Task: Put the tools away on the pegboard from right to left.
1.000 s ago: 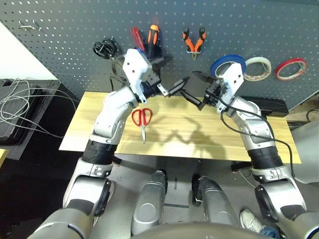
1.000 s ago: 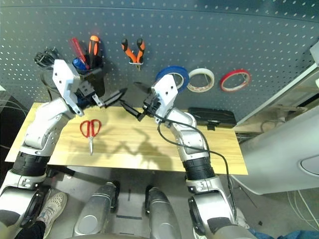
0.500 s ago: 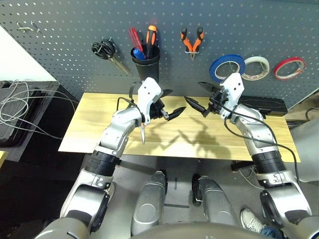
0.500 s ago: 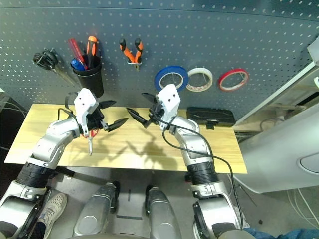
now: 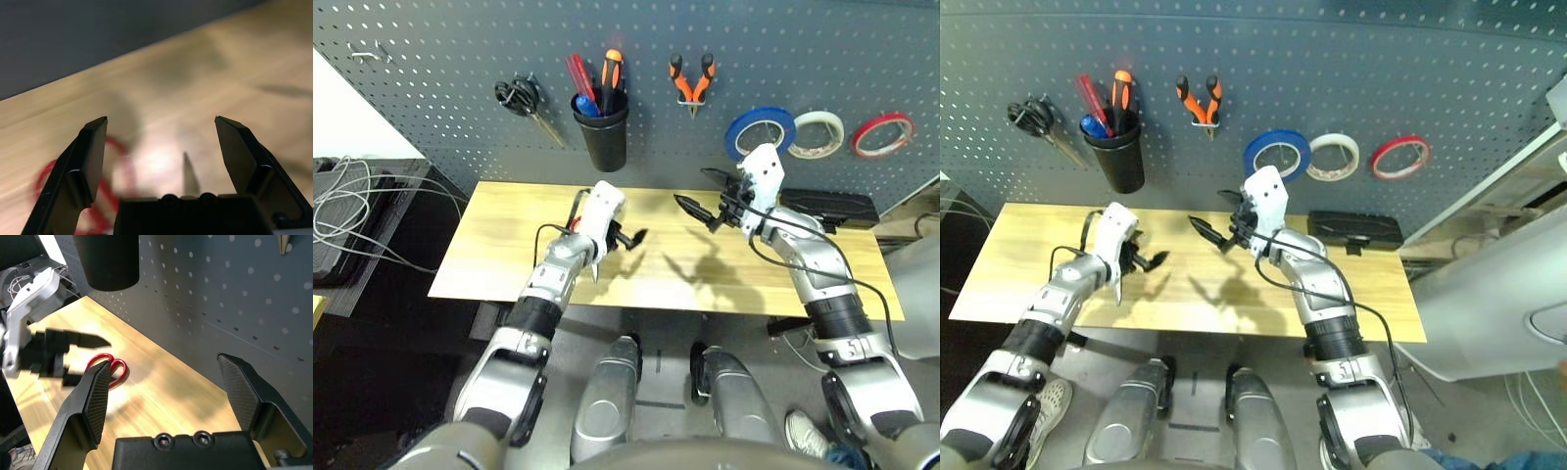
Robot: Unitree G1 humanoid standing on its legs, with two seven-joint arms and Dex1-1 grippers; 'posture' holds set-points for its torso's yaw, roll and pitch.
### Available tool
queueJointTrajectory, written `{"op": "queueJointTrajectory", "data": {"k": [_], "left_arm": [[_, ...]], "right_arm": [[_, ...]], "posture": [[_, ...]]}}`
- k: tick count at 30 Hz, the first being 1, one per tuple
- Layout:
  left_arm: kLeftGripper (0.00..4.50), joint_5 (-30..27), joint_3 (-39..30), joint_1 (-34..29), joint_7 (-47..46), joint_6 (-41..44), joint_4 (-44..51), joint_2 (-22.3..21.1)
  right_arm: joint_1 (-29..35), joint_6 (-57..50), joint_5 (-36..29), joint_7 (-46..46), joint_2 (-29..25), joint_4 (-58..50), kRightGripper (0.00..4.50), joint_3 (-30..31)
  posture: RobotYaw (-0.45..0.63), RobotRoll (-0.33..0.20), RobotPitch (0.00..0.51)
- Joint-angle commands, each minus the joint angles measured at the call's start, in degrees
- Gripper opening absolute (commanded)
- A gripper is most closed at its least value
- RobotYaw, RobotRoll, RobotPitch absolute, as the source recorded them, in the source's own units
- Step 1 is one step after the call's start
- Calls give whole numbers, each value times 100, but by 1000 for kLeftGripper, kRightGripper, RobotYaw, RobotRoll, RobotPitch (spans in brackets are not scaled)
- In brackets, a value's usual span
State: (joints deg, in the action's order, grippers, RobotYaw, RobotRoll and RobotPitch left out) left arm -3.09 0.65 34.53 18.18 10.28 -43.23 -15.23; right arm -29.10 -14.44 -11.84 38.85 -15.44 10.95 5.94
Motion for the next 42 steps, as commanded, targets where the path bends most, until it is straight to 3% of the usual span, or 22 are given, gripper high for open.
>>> {"op": "queueJointTrajectory", "data": {"k": [1,12,21,31,34,42], "left_arm": [[4477,-49,-370,122,-480,-284,-791,-10],[4477,140,-707,418,-1150,-795,-2274,-297],[4477,189,-752,430,-1376,-984,-2558,-334],[4477,185,-739,276,-1464,-914,-2631,-265],[3907,198,-716,231,-1456,-830,-2621,-246],[1152,128,-705,114,-1050,-433,-2590,-156]], "right_arm": [[70,-123,37,-34,49,-48,4500,71],[140,-384,311,-254,70,-150,4500,232],[231,-1015,382,-774,333,-364,4500,273],[412,-1230,391,-810,346,-625,4500,364],[437,-1251,385,-791,319,-660,4500,359],[346,-1195,382,-751,296,-546,4500,347]], "posture": [[82,0,242],[60,0,265],[32,0,310],[23,0,323],[25,0,320],[34,0,308]]}}
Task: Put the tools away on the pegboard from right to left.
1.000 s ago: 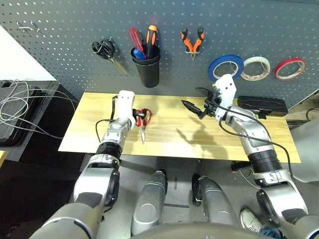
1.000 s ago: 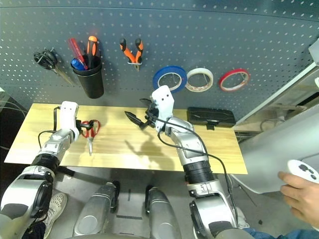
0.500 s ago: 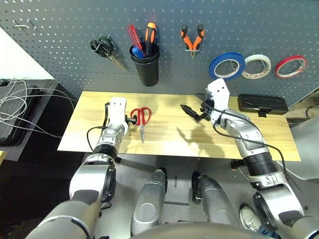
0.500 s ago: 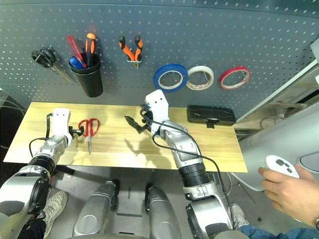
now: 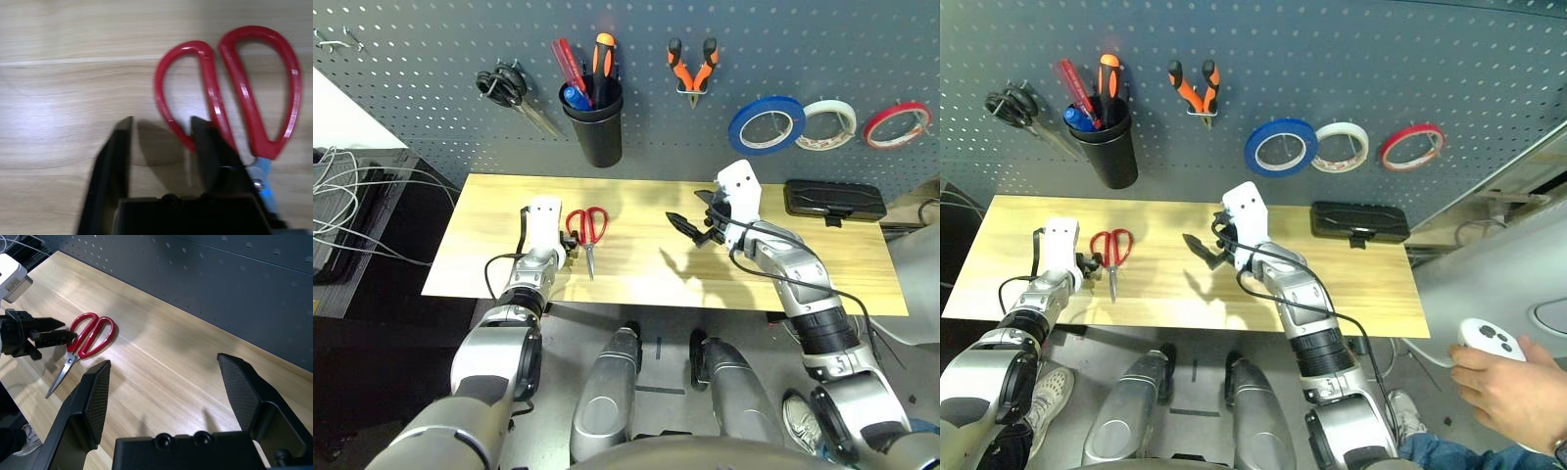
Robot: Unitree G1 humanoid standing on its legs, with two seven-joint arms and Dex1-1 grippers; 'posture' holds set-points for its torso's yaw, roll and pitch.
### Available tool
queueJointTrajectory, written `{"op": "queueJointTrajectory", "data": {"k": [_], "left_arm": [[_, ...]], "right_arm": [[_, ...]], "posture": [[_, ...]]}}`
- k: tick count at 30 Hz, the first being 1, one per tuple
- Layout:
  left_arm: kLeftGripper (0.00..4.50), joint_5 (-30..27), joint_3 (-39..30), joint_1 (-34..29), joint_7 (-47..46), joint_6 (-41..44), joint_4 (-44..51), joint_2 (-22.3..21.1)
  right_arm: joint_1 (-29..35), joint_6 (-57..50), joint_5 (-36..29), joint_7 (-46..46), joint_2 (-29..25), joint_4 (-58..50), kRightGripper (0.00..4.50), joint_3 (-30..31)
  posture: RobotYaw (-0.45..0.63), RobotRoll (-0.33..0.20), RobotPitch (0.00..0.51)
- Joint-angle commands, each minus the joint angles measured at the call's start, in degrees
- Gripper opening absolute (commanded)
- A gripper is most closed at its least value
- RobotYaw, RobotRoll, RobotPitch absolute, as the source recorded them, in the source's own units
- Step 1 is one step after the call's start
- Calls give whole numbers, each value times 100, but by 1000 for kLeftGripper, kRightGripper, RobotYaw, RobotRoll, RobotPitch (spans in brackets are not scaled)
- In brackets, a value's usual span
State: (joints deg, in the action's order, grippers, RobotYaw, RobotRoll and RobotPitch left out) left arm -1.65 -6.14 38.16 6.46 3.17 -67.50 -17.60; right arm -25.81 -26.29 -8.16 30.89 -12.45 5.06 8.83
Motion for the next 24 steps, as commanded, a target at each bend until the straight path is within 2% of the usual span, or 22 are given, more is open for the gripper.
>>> {"op": "queueJointTrajectory", "data": {"k": [1,3,4,17,24], "left_arm": [[823,-29,-34,-259,138,316,-153,99],[164,4,-7,-289,162,344,-100,122],[35,22,19,-320,230,288,-41,129],[35,-280,-335,-994,257,-980,1301,227],[35,-253,-471,-1234,-147,-1816,1764,47]], "right_arm": [[0,17,20,47,3,76,4500,59],[-39,68,29,51,16,146,4500,56],[-61,103,34,54,20,180,4500,54],[-461,844,46,105,82,873,4500,-34],[-603,1102,44,167,134,1104,4500,-53]], "posture": [[39,0,302],[44,0,293],[46,0,290],[85,0,229],[104,0,209]]}}
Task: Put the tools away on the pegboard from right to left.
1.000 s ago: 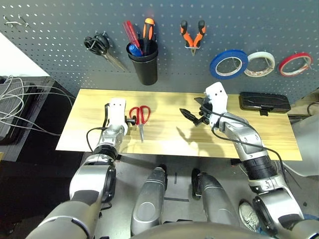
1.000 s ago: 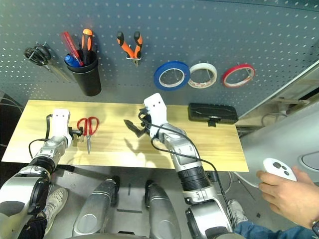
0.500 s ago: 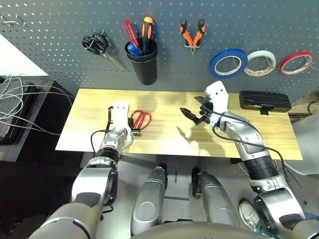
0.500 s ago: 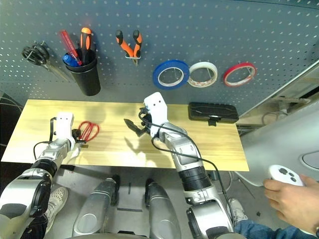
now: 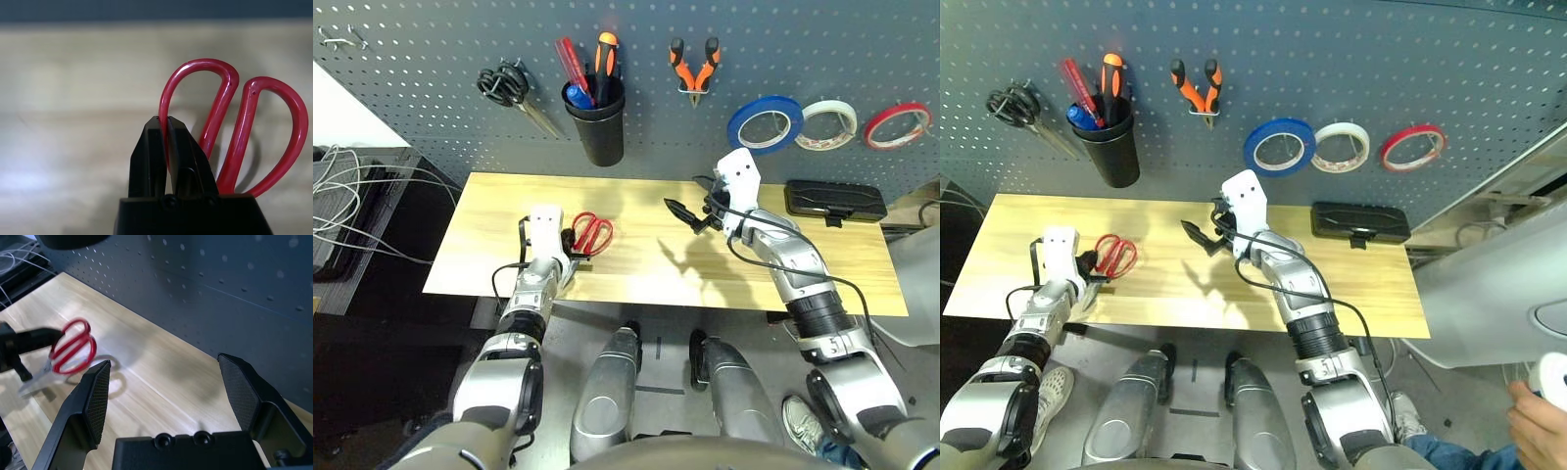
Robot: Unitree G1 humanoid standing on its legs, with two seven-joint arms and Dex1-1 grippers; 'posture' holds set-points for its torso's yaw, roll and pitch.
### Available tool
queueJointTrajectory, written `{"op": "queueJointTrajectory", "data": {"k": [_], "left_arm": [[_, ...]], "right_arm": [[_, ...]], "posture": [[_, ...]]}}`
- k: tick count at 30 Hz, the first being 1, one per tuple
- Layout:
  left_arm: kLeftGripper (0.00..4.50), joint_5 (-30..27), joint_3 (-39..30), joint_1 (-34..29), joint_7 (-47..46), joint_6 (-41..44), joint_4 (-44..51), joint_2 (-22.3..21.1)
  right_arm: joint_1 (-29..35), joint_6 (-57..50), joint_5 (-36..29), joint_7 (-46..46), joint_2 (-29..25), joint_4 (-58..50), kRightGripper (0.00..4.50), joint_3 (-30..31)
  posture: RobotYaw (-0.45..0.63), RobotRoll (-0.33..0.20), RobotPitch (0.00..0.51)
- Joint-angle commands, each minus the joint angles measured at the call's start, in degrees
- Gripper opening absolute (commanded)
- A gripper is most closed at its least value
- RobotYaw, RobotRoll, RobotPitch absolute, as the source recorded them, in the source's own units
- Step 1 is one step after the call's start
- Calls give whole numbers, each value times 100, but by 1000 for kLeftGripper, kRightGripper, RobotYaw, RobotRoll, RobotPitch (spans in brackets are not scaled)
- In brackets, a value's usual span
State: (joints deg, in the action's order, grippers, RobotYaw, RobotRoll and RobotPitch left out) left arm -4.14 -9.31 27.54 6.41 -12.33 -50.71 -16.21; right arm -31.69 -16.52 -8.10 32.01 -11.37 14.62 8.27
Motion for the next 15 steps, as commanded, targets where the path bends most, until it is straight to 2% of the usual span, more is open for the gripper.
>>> {"op": "queueJointTrajectory", "data": {"k": [1,11,15], "left_arm": [[35,-33,-196,-174,-152,-381,119,-122],[35,-44,-488,-235,-297,-1808,88,-418],[35,-222,-614,-143,-51,-2601,414,-499]], "right_arm": [[-29,163,41,60,29,181,4500,0],[-124,316,29,51,66,295,4500,-49],[-127,454,-131,150,113,143,4500,-148]], "posture": [[104,0,207],[103,0,201],[104,0,202]]}}
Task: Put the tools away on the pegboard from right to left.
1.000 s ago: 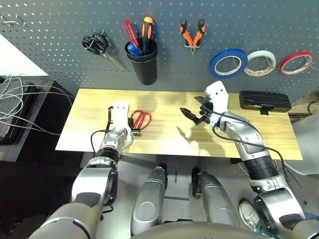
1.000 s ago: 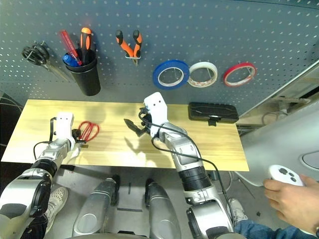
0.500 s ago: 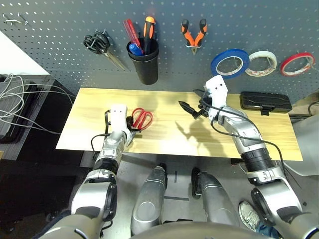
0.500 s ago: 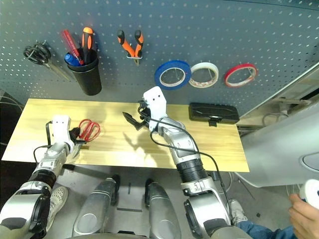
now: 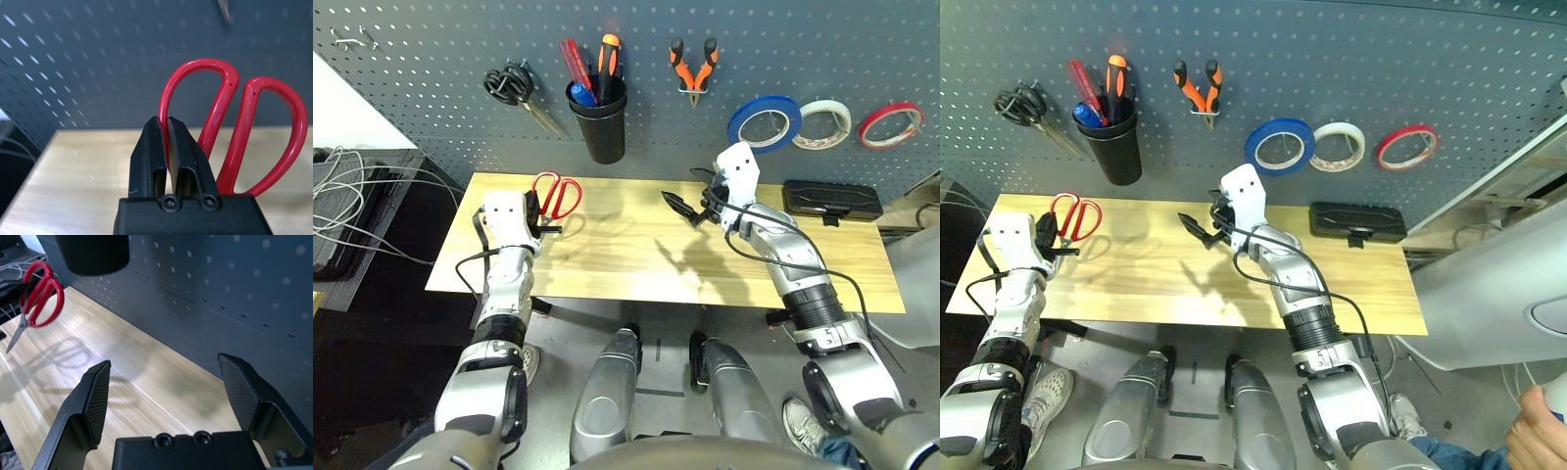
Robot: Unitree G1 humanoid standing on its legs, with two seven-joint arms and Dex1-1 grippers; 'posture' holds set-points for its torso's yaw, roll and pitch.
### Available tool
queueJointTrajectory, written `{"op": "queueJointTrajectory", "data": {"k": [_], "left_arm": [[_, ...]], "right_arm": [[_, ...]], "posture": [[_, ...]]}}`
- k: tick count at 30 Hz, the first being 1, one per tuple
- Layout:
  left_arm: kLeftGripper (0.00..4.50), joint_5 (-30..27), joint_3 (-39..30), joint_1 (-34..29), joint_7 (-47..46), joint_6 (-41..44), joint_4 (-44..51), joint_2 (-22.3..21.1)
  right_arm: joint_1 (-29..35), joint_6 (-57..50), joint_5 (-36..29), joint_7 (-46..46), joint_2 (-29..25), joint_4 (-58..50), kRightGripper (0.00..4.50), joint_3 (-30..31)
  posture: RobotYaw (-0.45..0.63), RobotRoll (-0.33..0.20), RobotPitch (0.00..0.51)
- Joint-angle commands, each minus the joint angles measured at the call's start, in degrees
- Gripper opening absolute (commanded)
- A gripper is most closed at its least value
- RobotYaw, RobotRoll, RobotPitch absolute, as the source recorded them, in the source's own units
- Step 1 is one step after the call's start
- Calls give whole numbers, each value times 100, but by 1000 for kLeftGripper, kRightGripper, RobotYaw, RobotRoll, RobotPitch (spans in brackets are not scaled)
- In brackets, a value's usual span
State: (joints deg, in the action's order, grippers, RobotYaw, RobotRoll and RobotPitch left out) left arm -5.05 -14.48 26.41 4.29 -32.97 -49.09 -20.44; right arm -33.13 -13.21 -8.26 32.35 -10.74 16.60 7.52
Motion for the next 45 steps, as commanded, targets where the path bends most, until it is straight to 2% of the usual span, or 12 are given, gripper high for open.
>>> {"op": "queueJointTrajectory", "data": {"k": [1,9,16,23,29,44,45], "left_arm": [[35,-161,-108,-6,205,-616,284,-82],[35,-371,-195,521,339,-879,658,-188],[35,-328,-133,923,353,-731,863,-229],[35,-310,-112,1041,359,-495,868,-246],[35,-257,-92,1188,336,-122,659,-281],[35,-48,-72,1751,113,590,-565,-536],[630,-11,-26,1744,138,616,-570,-548]], "right_arm": [[16,152,-150,151,63,-81,4500,-90],[9,540,-341,573,115,-385,4500,-47],[-17,532,-365,625,157,-450,4500,-50],[-15,532,-351,605,178,-459,4500,-60],[-12,517,-356,583,173,-480,4500,-77],[-17,535,-327,443,176,-511,4500,-115],[-15,616,-285,367,179,-465,4500,-138]], "posture": [[104,0,202],[101,0,202],[102,0,202],[100,0,204],[100,0,204],[86,0,202],[86,0,202]]}}
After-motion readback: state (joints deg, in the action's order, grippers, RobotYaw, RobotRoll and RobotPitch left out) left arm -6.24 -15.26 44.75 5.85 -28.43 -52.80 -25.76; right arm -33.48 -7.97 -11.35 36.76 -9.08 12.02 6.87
